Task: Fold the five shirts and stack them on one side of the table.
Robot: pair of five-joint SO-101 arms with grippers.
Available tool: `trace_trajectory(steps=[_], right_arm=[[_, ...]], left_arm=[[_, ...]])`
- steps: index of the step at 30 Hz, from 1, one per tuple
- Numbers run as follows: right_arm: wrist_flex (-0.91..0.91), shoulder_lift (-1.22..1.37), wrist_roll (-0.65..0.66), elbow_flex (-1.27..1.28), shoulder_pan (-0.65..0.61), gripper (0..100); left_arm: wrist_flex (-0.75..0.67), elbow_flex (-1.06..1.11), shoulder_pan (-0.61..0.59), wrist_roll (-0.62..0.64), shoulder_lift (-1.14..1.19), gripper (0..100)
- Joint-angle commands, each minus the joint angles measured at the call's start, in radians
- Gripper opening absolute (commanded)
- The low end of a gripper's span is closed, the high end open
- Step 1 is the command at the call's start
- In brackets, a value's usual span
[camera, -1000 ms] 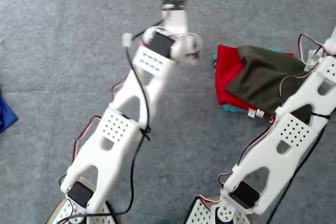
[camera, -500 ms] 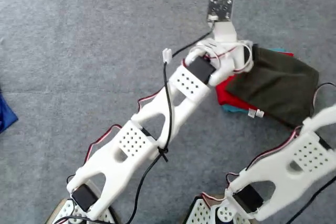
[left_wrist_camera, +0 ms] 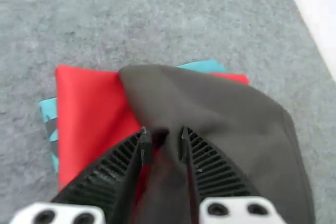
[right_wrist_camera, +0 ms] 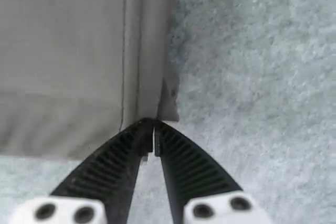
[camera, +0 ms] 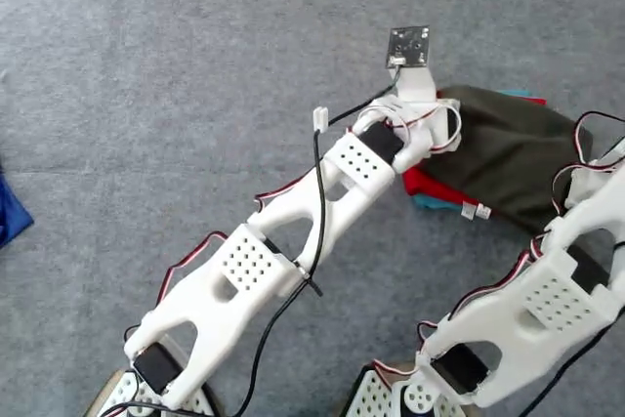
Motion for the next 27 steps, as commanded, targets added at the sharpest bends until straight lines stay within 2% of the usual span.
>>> trace_trajectory(steps=[1, 7, 14, 18, 22, 27], right_arm=[[-0.097, -0.059, 0.011, 0.013, 0.029, 1.7], [-0.097, -0.042, 0.015, 0.004, 0.041, 1.6], [0.008, -0.105, 0.015, -0.068, 0.041, 1.6], [0.118, -0.176, 0.015, -0.166, 0.043, 1.6], [0.233, -0.277, 0.014, -0.306, 0.038, 1.8], [0.239, -0.42, 0.008, -0.315, -0.017, 1.8]], left_arm=[[-0.02, 0.013, -0.033, 0.0, -0.014, 12], [0.081, -0.015, -0.113, 0.0, -0.025, 12], [0.358, -0.378, -0.116, -0.008, -0.1, 12], [0.529, -0.524, -0.124, -0.181, -0.135, 12], [0.756, -0.513, -0.271, -0.371, -0.255, 11], [1.014, -0.515, -0.591, -0.497, -0.39, 11]])
